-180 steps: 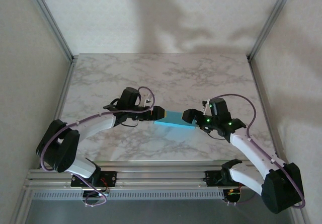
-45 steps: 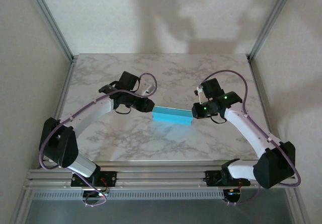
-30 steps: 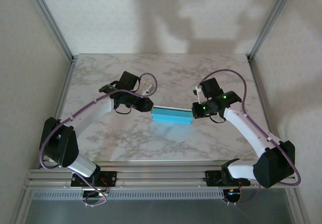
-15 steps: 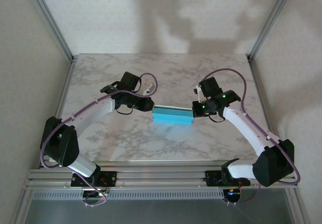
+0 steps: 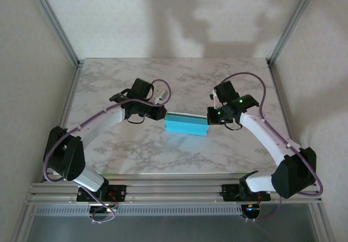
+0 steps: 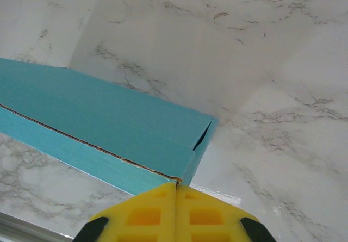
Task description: Fold the paper box
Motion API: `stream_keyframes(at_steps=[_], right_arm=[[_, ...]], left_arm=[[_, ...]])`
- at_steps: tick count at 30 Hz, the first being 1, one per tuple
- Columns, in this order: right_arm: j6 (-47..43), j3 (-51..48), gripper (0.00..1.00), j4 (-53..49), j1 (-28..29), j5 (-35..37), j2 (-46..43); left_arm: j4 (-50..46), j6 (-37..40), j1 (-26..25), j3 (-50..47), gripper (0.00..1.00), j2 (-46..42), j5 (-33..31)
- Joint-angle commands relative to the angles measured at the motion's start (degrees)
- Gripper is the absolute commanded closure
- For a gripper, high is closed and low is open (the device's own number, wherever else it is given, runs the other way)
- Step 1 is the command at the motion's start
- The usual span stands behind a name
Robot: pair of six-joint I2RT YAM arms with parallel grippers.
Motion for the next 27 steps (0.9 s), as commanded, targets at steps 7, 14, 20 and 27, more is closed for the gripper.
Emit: stream_keyframes(at_steps=[7, 14, 20, 27], right_arm=[[0.7, 5.1, 1.00, -2.6, 0.9, -5.9, 2.1], [0.9, 4.7, 1.00, -2.2, -0.7, -9.4, 2.2], [1.2, 3.2, 1.00, -1.0, -3.4, -12.8, 0.7], [1.9, 1.9, 1.00, 0.2, -5.7, -15.8, -0.4]], left_arm=[[-1.7, -0.6, -4.0, -1.5, 0.96, 2.5, -2.5], [-2.0, -1.0, -5.8, -1.0, 0.96, 4.0, -5.2], [-2.2, -1.1, -7.0, -1.3, 0.97, 4.5, -7.0], [-1.9, -1.3, -8.5, -2.0, 0.99, 4.8, -8.8]])
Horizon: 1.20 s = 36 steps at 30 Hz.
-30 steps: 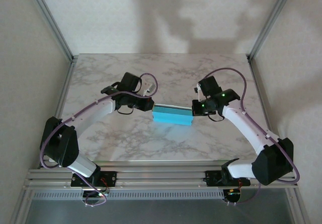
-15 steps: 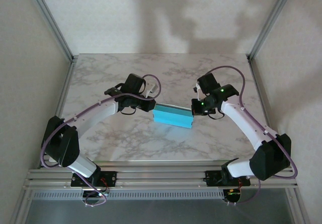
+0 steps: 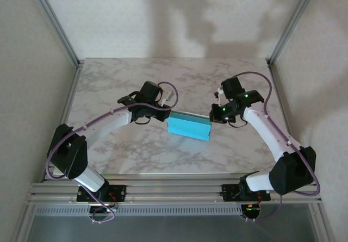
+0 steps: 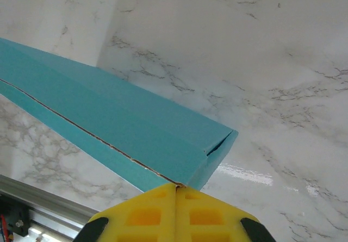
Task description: Fold the paper box
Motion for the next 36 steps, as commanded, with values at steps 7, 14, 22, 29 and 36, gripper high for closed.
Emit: stream_keyframes(at_steps=[7, 14, 22, 29, 36], right_arm=[[0.7, -2.6, 1.00, 6.1, -2.4, -10.4, -3.1], [0.6, -4.6, 1.00, 6.8, -4.3, -12.1, -5.0], [-0.3, -4.6, 0.77, 4.0, -4.3, -6.6, -6.8], [-0.6, -7.7, 0.75, 2.5, -3.2, 1.0, -8.6], [-0.4, -10.4, 0.87, 3.3, -2.4, 3.7, -9.9]], left_arm=[[-5.0, -1.6, -3.7, -3.8, 1.00, 2.2, 1.9], [-4.9, -1.6, -3.8, -3.9, 1.00, 2.0, 1.4], [-3.6, -3.4, -3.9, -4.0, 1.00, 0.3, 3.2], [-2.1, -6.2, -3.8, -3.7, 1.00, -2.0, 4.5], [-1.3, -7.8, -3.9, -3.6, 1.00, -4.2, 3.6]])
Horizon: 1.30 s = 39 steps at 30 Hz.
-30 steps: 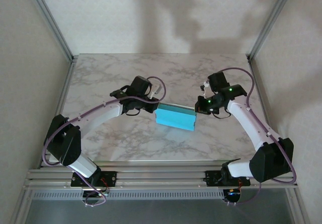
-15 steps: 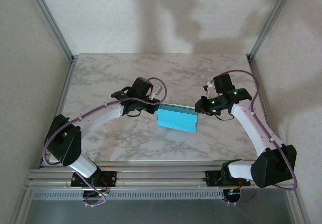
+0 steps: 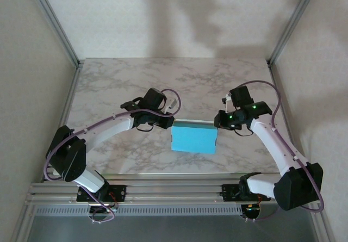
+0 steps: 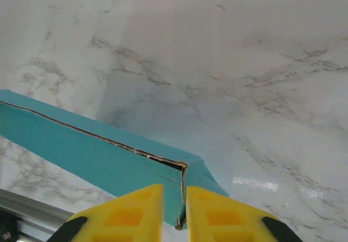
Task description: Fold the paper box
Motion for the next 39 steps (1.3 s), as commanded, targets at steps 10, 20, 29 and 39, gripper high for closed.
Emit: stream_keyframes(at_steps=[10, 20, 29, 39], right_arm=[[-0.9, -1.1, 0.92, 2.1, 2.3, 5.9, -1.4], [-5.3, 0.8, 0.72, 2.7, 2.7, 1.3, -5.9], [-6.0, 0.6, 0.70, 2.4, 5.3, 1.3, -6.0], [-4.1, -1.3, 0.69, 1.3, 8.2, 6.9, -6.2]], left_arm=[[0.2, -2.4, -0.3, -0.9, 1.00, -4.2, -1.9], [8.7, -2.0, -0.2, -7.5, 1.00, -10.8, -4.3], [9.0, -2.4, -0.2, -9.1, 1.00, -10.1, -4.8], [7.8, -2.3, -0.2, -9.1, 1.00, -8.5, -6.1]])
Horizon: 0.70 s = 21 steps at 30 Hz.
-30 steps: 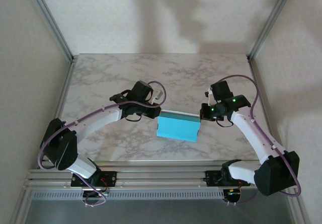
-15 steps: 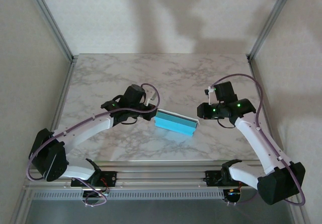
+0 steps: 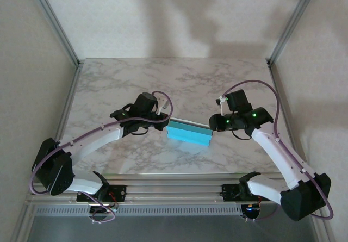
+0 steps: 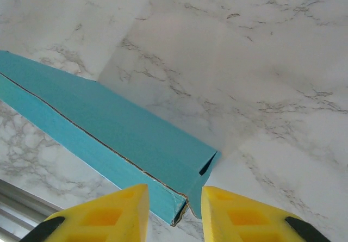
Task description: Fold the paper box
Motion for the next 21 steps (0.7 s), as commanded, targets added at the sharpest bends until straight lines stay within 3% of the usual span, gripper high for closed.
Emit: stream_keyframes(at_steps=[1, 14, 21], right_arm=[[0.5, -1.3, 0.69, -1.2, 1.1, 2.5, -0.6], [0.1, -2.3, 0.72, -0.2, 2.8, 6.7, 2.5], [0.7, -1.0, 0.89, 0.8, 3.4, 7.1, 4.2]], left_arm=[[-0.2, -1.0, -0.1, -0.5, 1.00, 0.8, -1.3], [-0.5, -0.7, -0.2, 0.1, 1.00, 0.8, -1.2], [-0.6, -0.6, -0.1, 0.1, 1.00, 0.3, -1.0]])
